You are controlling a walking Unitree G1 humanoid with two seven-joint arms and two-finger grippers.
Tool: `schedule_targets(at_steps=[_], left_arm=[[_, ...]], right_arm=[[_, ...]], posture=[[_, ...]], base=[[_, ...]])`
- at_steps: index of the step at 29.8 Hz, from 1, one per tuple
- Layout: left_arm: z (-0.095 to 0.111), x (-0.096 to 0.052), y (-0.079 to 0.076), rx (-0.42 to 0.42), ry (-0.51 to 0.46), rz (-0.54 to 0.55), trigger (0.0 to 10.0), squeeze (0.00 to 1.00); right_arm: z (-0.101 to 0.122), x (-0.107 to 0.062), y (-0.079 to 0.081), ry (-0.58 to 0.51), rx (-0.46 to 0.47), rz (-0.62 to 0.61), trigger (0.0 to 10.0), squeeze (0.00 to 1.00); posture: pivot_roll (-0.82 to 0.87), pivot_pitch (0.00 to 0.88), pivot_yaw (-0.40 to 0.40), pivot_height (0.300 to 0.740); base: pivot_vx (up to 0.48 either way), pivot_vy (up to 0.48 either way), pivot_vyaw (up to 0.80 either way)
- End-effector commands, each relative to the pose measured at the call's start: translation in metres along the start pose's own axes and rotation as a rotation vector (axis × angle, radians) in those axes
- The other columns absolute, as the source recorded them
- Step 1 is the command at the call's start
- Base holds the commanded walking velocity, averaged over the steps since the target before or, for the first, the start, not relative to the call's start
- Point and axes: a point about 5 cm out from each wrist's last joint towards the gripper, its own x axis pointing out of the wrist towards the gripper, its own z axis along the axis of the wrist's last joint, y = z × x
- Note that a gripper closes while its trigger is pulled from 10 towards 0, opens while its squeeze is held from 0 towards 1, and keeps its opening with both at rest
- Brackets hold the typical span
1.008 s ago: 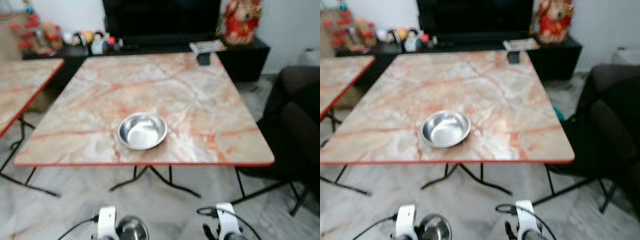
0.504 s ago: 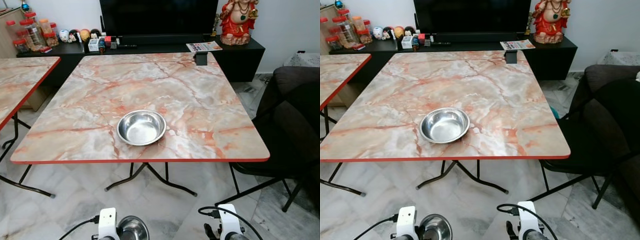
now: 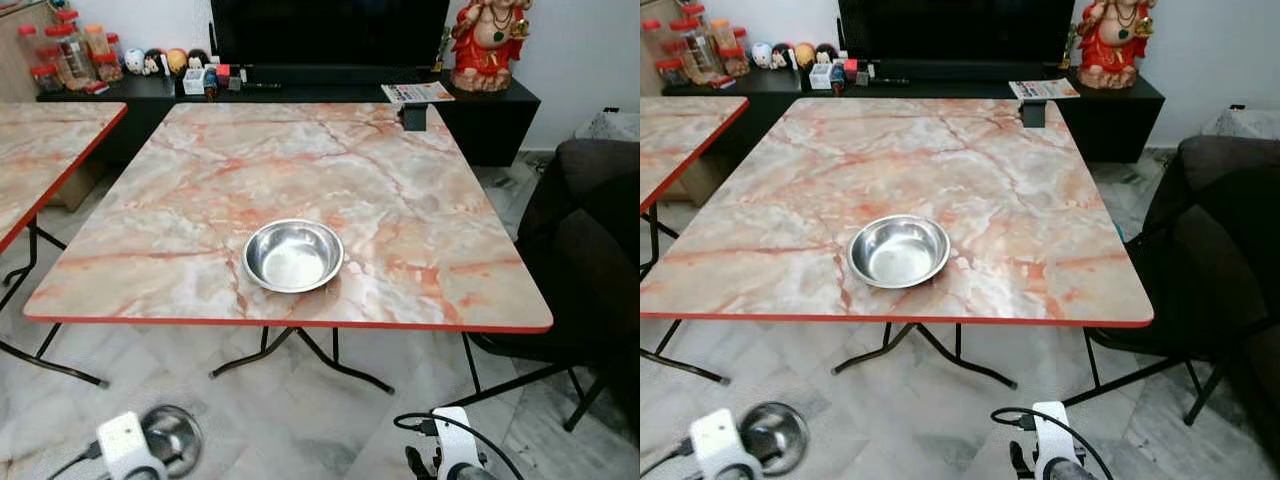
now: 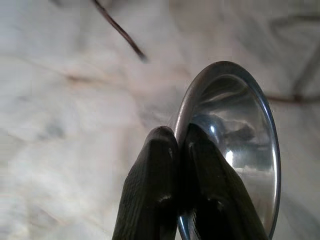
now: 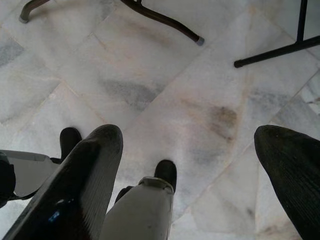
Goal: Setting the table
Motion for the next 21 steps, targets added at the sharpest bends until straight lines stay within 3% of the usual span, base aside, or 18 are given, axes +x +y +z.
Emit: schedule_targets(at_steps=[1, 2, 11, 15, 16, 19, 20, 21], left_arm=[[0.016, 0.004, 0.010, -0.016, -0.091, 0.085, 10.0, 0.00], [0.029, 0.007, 0.014, 0.007, -0.161, 0.144, 10.0, 0.00], [0.093, 0.015, 0.017, 0.050, -0.448, 0.325, 10.0, 0.00], [0.129, 0.013, 0.020, 0.000, -0.594, 0.430, 10.0, 0.00], [0.129, 0.013, 0.020, 0.000, -0.594, 0.430, 10.0, 0.00], [0.178, 0.006, 0.017, -0.036, -0.778, 0.467, 10.0, 0.00], [0.207, -0.001, 0.010, -0.036, -0.893, 0.436, 10.0, 0.00], [0.218, -0.005, 0.006, -0.034, -0.937, 0.418, 10.0, 0.00]], right_arm=[[0.003, 0.000, 0.000, -0.003, 0.000, 0.001, 10.0, 0.00], [0.003, 0.000, 0.000, -0.002, -0.002, 0.001, 10.0, 0.00], [0.003, 0.001, 0.003, -0.002, -0.017, 0.018, 10.0, 0.00], [0.006, 0.001, 0.004, -0.009, -0.009, 0.017, 10.0, 0.00], [0.006, 0.001, 0.004, -0.009, -0.009, 0.017, 10.0, 0.00], [0.006, 0.001, 0.003, -0.009, -0.012, 0.018, 10.0, 0.00], [0.006, 0.001, 0.003, -0.009, -0.013, 0.018, 10.0, 0.00], [0.006, 0.001, 0.003, -0.009, -0.013, 0.018, 10.0, 0.00]], posture=[[-0.18, 0.000, -0.008, 0.740], [-0.18, 0.000, -0.008, 0.740], [-0.16, 0.000, -0.013, 0.740], [-0.17, 0.000, -0.008, 0.740], [-0.17, 0.000, -0.008, 0.740], [-0.16, 0.000, -0.015, 0.740], [-0.17, 0.000, -0.014, 0.740], [-0.17, 0.000, -0.014, 0.740]], base=[[0.000, 0.000, 0.00], [0.000, 0.000, 0.00], [0.000, 0.000, 0.00], [0.000, 0.000, 0.00], [0.000, 0.000, 0.00], [0.000, 0.000, 0.00], [0.000, 0.000, 0.00], [0.000, 0.000, 0.00]])
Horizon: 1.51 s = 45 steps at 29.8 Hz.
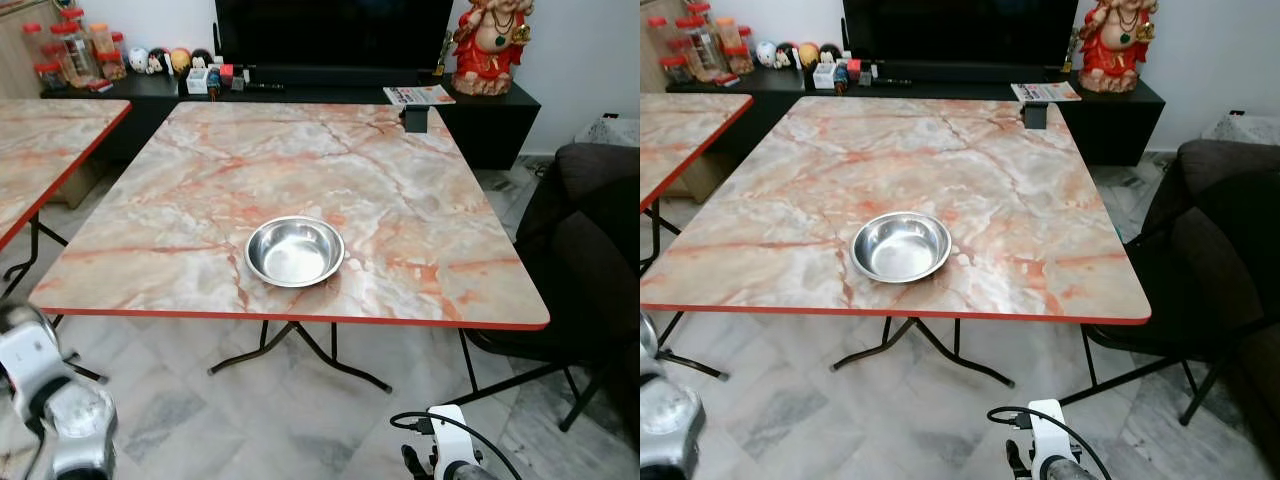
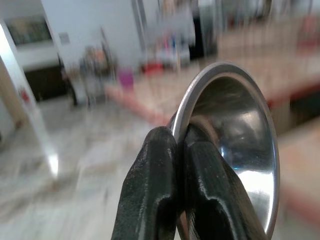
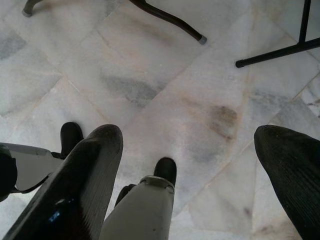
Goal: Setting the table
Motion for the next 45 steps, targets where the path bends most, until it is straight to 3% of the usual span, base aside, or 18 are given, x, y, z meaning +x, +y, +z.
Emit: schedule_targets(at_steps=[1, 2, 3, 4, 7, 8, 11, 12, 13, 14, 16, 17, 20, 22, 26, 31, 39, 45], left_arm=[[0.039, 0.016, -0.015, -0.054, -0.158, -0.031, 10.0, 0.00], [0.049, 0.018, -0.022, -0.077, -0.190, -0.064, 10.0, 0.00], [0.065, 0.018, -0.041, -0.143, -0.222, -0.173, 10.0, 0.00], [0.065, 0.018, -0.041, -0.143, -0.222, -0.173, 10.0, 0.00], [0.088, 0.001, -0.088, -0.245, -0.207, -0.466, 10.0, 0.00], [0.094, -0.010, -0.105, -0.309, -0.164, -0.575, 10.0, 0.00], [0.103, -0.036, -0.134, -0.428, -0.055, -0.775, 10.0, 0.00], [0.104, -0.057, -0.151, -0.505, 0.038, -0.905, 10.0, 0.00], [0.105, -0.068, -0.158, -0.573, 0.103, -0.964, 10.0, 0.00], [0.105, -0.068, -0.158, -0.573, 0.103, -0.964, 10.0, 0.00], [0.107, -0.083, -0.167, -0.660, 0.174, -1.039, 10.0, 0.00], [0.109, -0.097, -0.174, -0.710, 0.232, -1.109, 10.0, 0.00], [0.109, -0.115, -0.182, -0.790, 0.337, -1.151, 10.0, 0.00], [0.108, -0.120, -0.184, -0.840, 0.395, -1.158, 10.0, 0.00], [0.106, -0.122, -0.186, -0.865, 0.445, -1.152, 10.0, 0.00], [0.116, -0.123, -0.196, -0.861, 0.561, -1.070, 10.0, 0.00], [0.119, -0.134, -0.202, -0.898, 0.667, -1.095, 10.0, 0.00], [0.117, -0.130, -0.199, -0.868, 0.651, -1.051, 10.0, 0.00]], right_arm=[[0.005, 0.001, 0.000, -0.009, 0.000, 0.000, 10.0, 0.00], [0.005, 0.001, -0.001, -0.009, 0.001, -0.001, 10.0, 0.00], [0.005, 0.001, 0.000, -0.010, 0.003, -0.001, 10.0, 0.00], [0.005, 0.001, 0.000, -0.010, 0.003, -0.001, 10.0, 0.00], [0.006, 0.001, 0.000, -0.017, 0.015, -0.004, 10.0, 0.00], [0.007, 0.001, -0.001, -0.024, 0.027, -0.007, 10.0, 0.00], [0.008, 0.001, -0.001, -0.029, 0.038, -0.012, 10.0, 0.00], [0.008, 0.001, -0.002, -0.031, 0.046, -0.019, 10.0, 0.00], [0.007, 0.000, -0.003, -0.031, 0.050, -0.023, 10.0, 0.00], [0.007, 0.000, -0.003, -0.031, 0.050, -0.023, 10.0, 0.00], [0.006, 0.000, -0.005, -0.030, 0.056, -0.030, 10.0, 0.00], [0.004, -0.001, -0.007, -0.030, 0.064, -0.039, 10.0, 0.00], [0.001, -0.002, -0.011, -0.026, 0.092, -0.059, 10.0, 0.00], [-0.001, -0.002, -0.012, -0.026, 0.104, -0.064, 10.0, 0.00], [-0.002, -0.002, -0.013, -0.022, 0.105, -0.067, 10.0, 0.00], [-0.002, -0.003, -0.016, -0.018, 0.092, -0.070, 10.0, 0.00], [-0.002, -0.003, -0.015, -0.020, 0.095, -0.073, 10.0, 0.00], [-0.004, -0.003, -0.014, -0.013, 0.106, -0.069, 10.0, 0.00]], posture=[[-0.17, 0.000, -0.014, 0.740], [-0.17, 0.000, -0.014, 0.740], [-0.16, 0.000, -0.013, 0.740], [-0.16, 0.000, -0.013, 0.740], [-0.18, 0.000, -0.004, 0.740], [-0.19, 0.000, 0.000, 0.740], [-0.19, 0.000, 0.005, 0.740], [-0.19, 0.000, 0.005, 0.740], [-0.21, 0.000, 0.011, 0.740], [-0.21, 0.000, 0.011, 0.740], [-0.22, 0.000, 0.018, 0.740], [-0.22, 0.000, 0.018, 0.740], [-0.23, 0.000, 0.024, 0.740], [-0.24, 0.000, 0.021, 0.740], [-0.23, 0.000, 0.017, 0.740], [-0.23, 0.000, 0.013, 0.740], [-0.25, 0.000, 0.030, 0.740], [-0.25, 0.000, 0.033, 0.740]], base=[[0.000, 0.000, 0.00], [0.000, 0.000, 0.00], [0.000, 0.000, 0.00], [0.000, 0.000, 0.00], [0.000, 0.000, 0.00], [0.000, 0.000, 0.00], [0.000, 0.000, 0.00], [0.000, 0.000, 0.00], [0.000, 0.000, 0.00], [0.000, 0.000, 0.00], [0.000, 0.000, 0.00], [0.000, 0.000, 0.00], [0.000, 0.000, 0.00], [0.000, 0.000, 0.00], [0.000, 0.000, 0.00], [0.000, 0.000, 0.00], [0.000, 0.000, 0.00], [0.000, 0.000, -0.23]])
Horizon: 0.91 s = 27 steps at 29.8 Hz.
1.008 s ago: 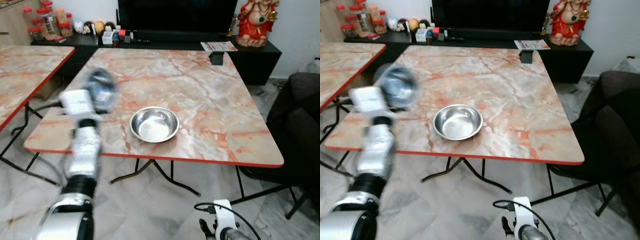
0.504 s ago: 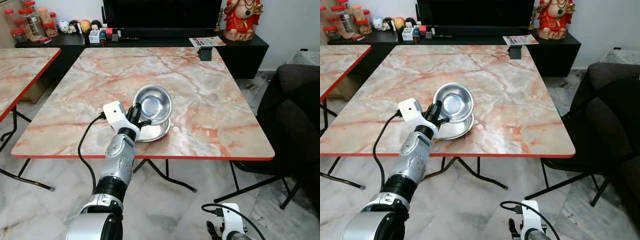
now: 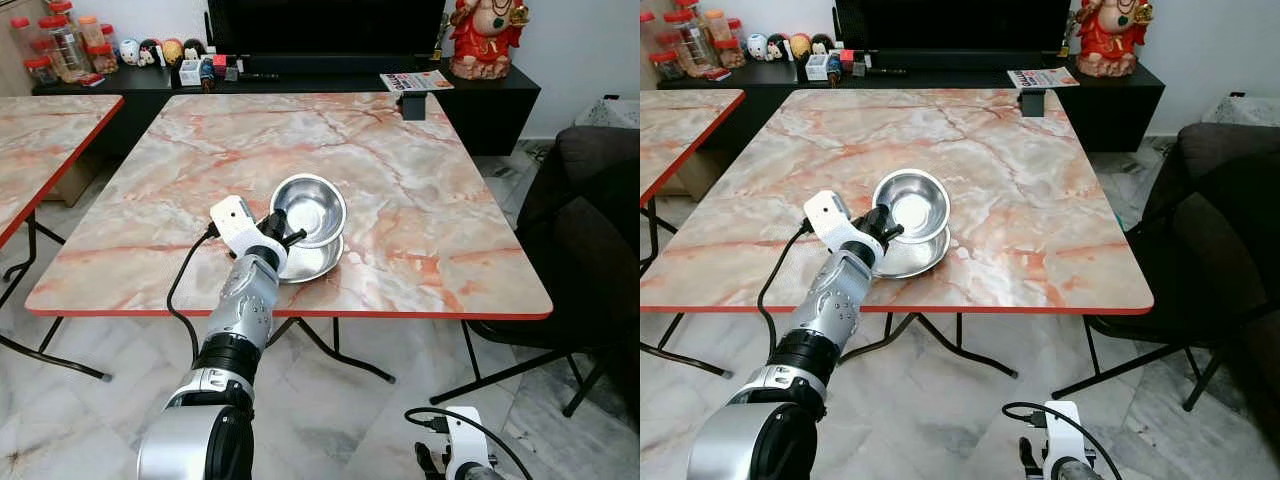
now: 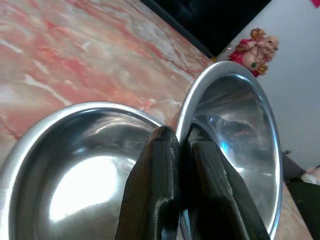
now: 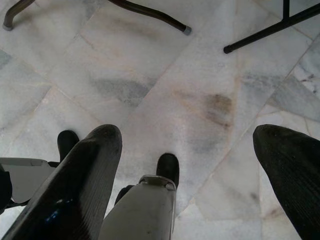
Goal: Setting the table
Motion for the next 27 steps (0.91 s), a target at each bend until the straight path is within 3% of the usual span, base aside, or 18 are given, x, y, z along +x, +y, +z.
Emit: schedule_targets(at_steps=[1, 7, 27], left_arm=[[0.001, -0.001, -0.006, 0.009, -0.028, 0.013, 10.0, 0.00], [0.005, -0.002, -0.002, 0.001, -0.041, 0.027, 10.0, 0.00], [0.019, -0.002, 0.000, 0.027, -0.094, 0.037, 10.0, 0.00]], right_arm=[[-0.002, 0.000, 0.000, 0.002, 0.015, -0.005, 10.0, 0.00], [-0.001, 0.000, 0.000, -0.007, 0.015, -0.006, 10.0, 0.00], [0.000, 0.001, 0.007, -0.007, 0.017, 0.007, 10.0, 0.00]], posture=[[-0.25, 0.000, 0.033, 0.740], [-0.24, 0.000, 0.030, 0.740], [-0.23, 0.000, 0.034, 0.740]], base=[[0.000, 0.000, 0.00], [0.121, 0.000, 0.00], [0.301, 0.000, 0.00]])
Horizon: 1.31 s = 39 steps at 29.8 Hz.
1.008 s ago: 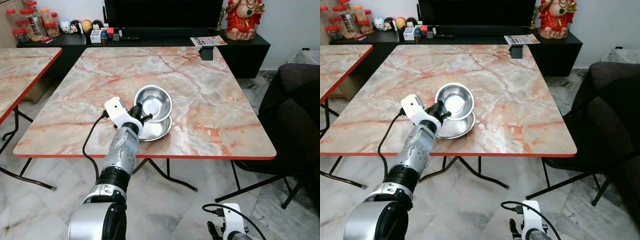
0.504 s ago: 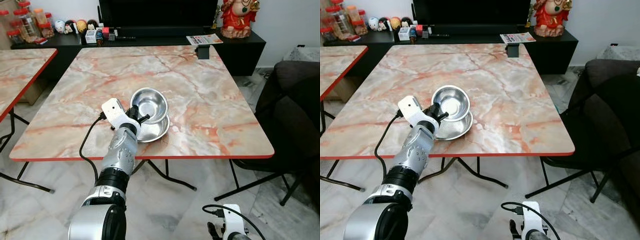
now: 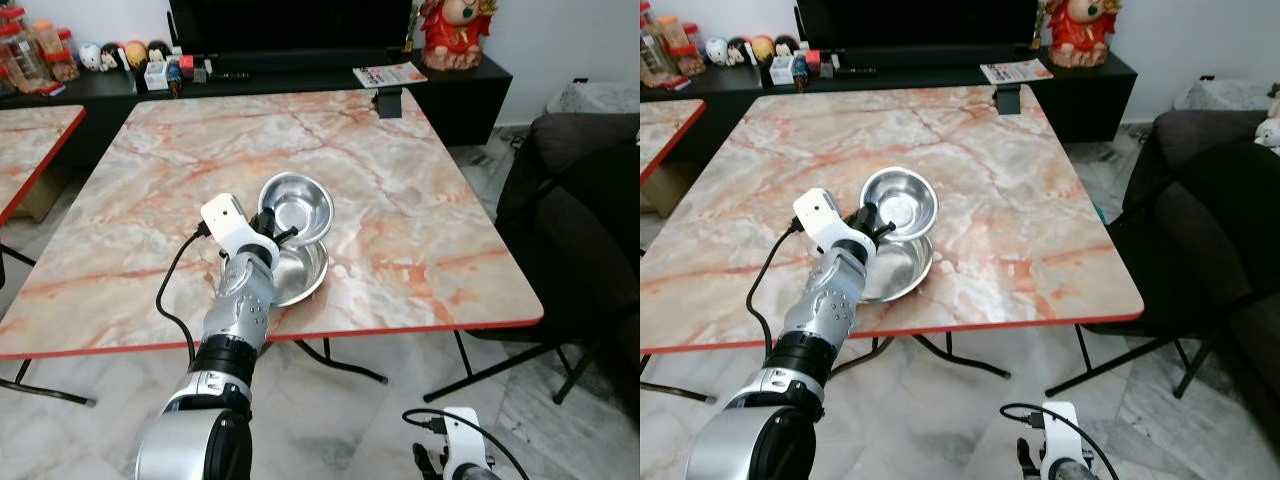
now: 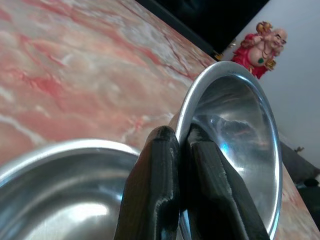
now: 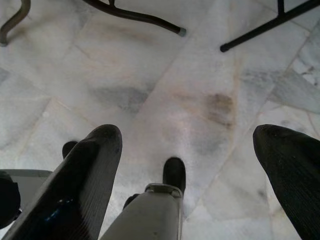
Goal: Setting the table
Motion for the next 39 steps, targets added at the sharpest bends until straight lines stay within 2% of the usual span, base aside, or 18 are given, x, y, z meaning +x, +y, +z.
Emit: schedule_targets(at_steps=[1, 11, 27, 39], left_arm=[[0.007, 0.000, -0.005, -0.001, -0.039, -0.009, 10.0, 0.00], [0.014, -0.008, -0.007, 0.021, -0.078, -0.020, 10.0, 0.00], [0.016, -0.011, -0.007, 0.027, -0.083, -0.020, 10.0, 0.00], [0.017, -0.010, -0.008, 0.029, -0.088, -0.023, 10.0, 0.00]], right_arm=[[0.001, 0.000, 0.002, -0.006, 0.014, 0.001, 10.0, 0.00], [-0.002, 0.000, 0.000, 0.001, 0.014, 0.000, 10.0, 0.00], [-0.002, 0.000, 0.001, 0.000, 0.010, 0.007, 10.0, 0.00], [-0.001, 0.000, 0.002, -0.003, 0.013, 0.007, 10.0, 0.00]], posture=[[-0.23, 0.000, 0.034, 0.740], [-0.22, 0.000, 0.027, 0.740], [-0.21, 0.000, 0.024, 0.740], [-0.22, 0.000, 0.027, 0.740]], base=[[0.315, 0.000, 0.00], [0.285, 0.000, 0.00], [0.000, 0.000, 0.00], [0.286, 0.000, 0.00]])
